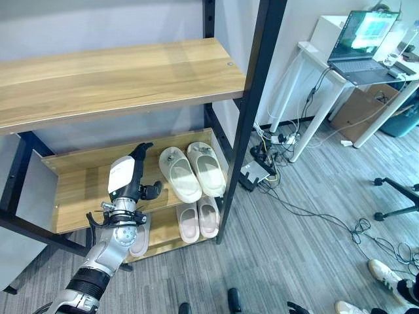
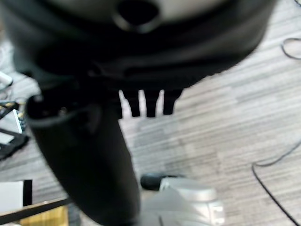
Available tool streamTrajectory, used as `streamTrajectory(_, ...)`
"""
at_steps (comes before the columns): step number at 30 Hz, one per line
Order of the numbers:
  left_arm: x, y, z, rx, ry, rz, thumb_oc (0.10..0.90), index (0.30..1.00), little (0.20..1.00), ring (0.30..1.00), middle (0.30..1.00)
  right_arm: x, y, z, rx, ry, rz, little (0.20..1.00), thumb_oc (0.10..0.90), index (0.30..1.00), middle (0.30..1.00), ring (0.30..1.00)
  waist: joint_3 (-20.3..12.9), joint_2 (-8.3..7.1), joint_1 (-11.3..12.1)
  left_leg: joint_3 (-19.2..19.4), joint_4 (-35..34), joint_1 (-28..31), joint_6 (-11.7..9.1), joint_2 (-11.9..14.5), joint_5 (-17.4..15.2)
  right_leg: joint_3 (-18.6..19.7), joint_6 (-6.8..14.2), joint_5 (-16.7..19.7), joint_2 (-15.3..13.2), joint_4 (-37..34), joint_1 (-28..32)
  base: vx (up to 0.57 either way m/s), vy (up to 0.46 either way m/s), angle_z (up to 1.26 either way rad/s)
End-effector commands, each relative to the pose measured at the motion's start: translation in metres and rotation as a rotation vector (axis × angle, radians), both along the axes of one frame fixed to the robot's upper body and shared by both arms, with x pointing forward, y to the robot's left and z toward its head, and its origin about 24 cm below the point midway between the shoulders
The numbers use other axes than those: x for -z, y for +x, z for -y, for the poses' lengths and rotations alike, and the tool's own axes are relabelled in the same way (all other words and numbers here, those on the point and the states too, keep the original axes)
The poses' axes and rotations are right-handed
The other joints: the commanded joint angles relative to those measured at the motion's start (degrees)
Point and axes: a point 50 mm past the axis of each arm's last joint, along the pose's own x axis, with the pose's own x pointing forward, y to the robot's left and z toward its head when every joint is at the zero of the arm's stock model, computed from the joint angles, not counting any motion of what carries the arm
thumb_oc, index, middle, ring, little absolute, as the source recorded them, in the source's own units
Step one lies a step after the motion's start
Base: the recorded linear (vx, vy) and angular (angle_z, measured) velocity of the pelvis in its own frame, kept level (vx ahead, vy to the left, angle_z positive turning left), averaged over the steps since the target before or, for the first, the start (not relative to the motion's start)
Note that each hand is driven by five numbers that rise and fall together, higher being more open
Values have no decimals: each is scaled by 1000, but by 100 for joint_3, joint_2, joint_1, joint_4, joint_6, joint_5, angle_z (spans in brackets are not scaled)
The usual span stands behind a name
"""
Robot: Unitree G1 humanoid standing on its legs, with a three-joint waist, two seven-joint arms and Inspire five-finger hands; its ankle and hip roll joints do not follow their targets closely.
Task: Arrange the slippers neatly on the shoe rack.
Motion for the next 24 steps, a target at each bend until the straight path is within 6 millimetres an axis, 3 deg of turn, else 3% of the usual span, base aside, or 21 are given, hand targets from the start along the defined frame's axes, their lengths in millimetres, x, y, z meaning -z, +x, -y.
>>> streamTrajectory(1, -55, 5, -4, 40, -139, 283, 800, 900, 900, 900, 900, -1, -10, 13, 60, -16, -13, 900, 800, 900, 900, 900, -372, 183, 70, 9, 46, 85, -33, -185, -522, 66, 357, -818, 71, 139, 362, 11, -50, 2)
streamTrajectory(4, -32, -8, -12, 22, -250, 196, 800, 900, 900, 900, 900, -1, -9, 13, 68, -11, -19, 900, 800, 900, 900, 900, -476, 208, 140, 6, 46, 154, -53, -183, -434, 21, 319, -815, 78, 162, 435, -32, -52, 1)
streamTrajectory(9, -16, -15, -13, 14, -339, 134, 800, 900, 900, 900, 900, 0, -12, 12, 68, -7, -35, 900, 800, 900, 900, 900, -553, 241, 163, -14, 46, 246, -60, -171, -482, -50, 310, -866, 85, 110, 561, -5, -43, 5)
streamTrajectory(10, -7, -17, -10, 39, -508, 103, 800, 900, 900, 900, 900, -1, -9, 15, 76, -14, -31, 900, 800, 900, 900, 900, -577, 267, 169, -21, 46, 279, -63, -159, -464, -59, 294, -881, 95, 110, 597, 14, -44, 6)
streamTrajectory(15, 13, -27, 1, 105, -768, 10, 800, 900, 900, 900, 900, -1, -7, 14, 80, -18, -29, 900, 800, 900, 900, 900, -582, 331, 184, -56, 48, 336, -58, -140, -445, -90, 271, -886, 122, 89, 673, -36, -49, 10)
streamTrajectory(19, 42, -49, 7, 124, -882, -133, 800, 900, 900, 900, 900, -1, -4, 14, 114, -9, -17, 900, 800, 900, 900, 900, -561, 374, 222, -72, 53, 361, -67, -116, -421, -100, 242, -912, 147, 73, 732, -30, -46, -2)
streamTrajectory(21, 61, -65, 9, 137, -884, -247, 800, 900, 900, 900, 900, -1, -4, 14, 120, -3, -22, 900, 800, 900, 900, 900, -534, 389, 247, -82, 59, 369, -74, -107, -412, -97, 228, -921, 167, 64, 752, -46, -50, 0)
streamTrajectory(22, 81, -81, 8, 117, -928, -341, 800, 900, 900, 900, 900, 0, -6, 14, 120, 3, -29, 900, 800, 900, 900, 900, -514, 403, 278, -92, 59, 367, -80, -91, -403, -102, 220, -927, 181, 48, 765, -31, -39, 0)
streamTrajectory(24, 92, -89, 7, 91, -925, -394, 800, 900, 900, 900, 900, 0, -6, 14, 128, 6, -30, 900, 800, 900, 900, 900, -498, 415, 303, -99, 59, 359, -86, -83, -394, -104, 214, -930, 195, 39, 764, -38, -32, 0)
